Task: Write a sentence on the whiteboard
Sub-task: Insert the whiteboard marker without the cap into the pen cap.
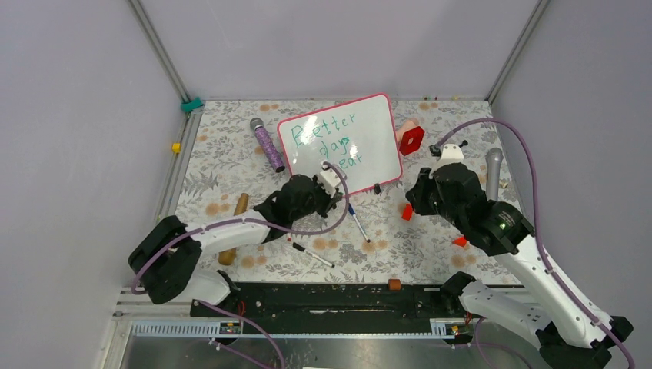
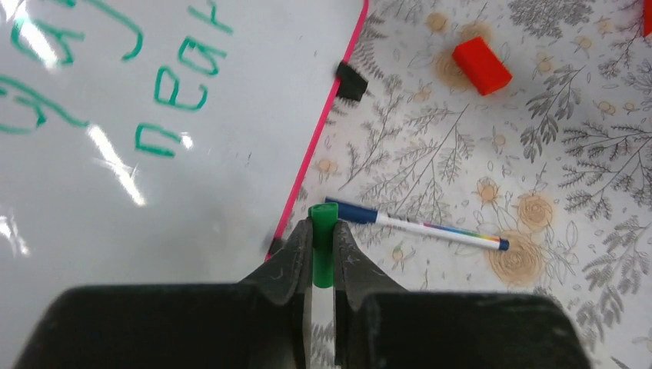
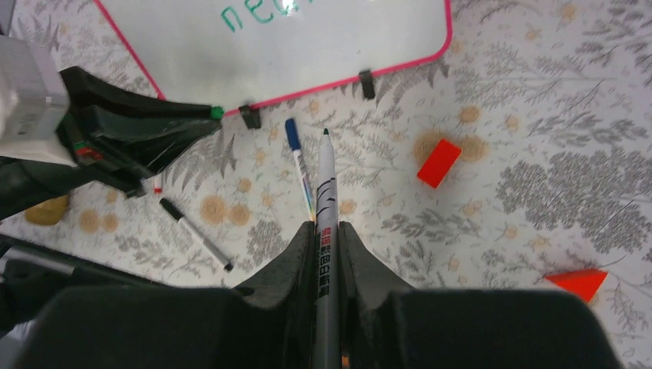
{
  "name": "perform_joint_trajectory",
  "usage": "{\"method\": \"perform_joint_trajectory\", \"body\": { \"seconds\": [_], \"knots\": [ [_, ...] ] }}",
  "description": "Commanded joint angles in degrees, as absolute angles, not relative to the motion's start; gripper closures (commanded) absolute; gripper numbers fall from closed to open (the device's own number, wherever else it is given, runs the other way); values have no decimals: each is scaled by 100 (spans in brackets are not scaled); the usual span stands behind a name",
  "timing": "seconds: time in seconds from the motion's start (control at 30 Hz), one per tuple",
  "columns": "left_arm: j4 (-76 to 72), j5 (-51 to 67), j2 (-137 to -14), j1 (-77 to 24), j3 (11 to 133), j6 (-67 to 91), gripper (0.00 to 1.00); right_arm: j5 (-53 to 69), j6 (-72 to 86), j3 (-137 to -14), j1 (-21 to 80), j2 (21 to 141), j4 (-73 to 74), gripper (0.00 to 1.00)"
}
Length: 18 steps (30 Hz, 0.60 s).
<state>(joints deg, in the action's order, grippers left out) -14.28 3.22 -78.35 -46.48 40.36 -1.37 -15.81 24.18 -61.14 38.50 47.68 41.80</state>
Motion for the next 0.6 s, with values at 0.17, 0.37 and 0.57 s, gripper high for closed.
{"method": "perform_joint_trajectory", "body": {
  "seconds": [0.17, 0.37, 0.57],
  "knots": [
    [-7101, 753, -8854, -5156, 2190, -2325, 100, 514, 2631, -6433, 3828, 4978, 5221, 100],
    [-8240, 1527, -9265, -5212, 1627, -2940, 100, 564, 2311, -6270, 4032, 5480, 4742, 100],
    [-8202, 1754, -9306, -5247, 1644, -2815, 100, 353, 1982, -6450, 4232, 6131, 4568, 100]
  ]
}}
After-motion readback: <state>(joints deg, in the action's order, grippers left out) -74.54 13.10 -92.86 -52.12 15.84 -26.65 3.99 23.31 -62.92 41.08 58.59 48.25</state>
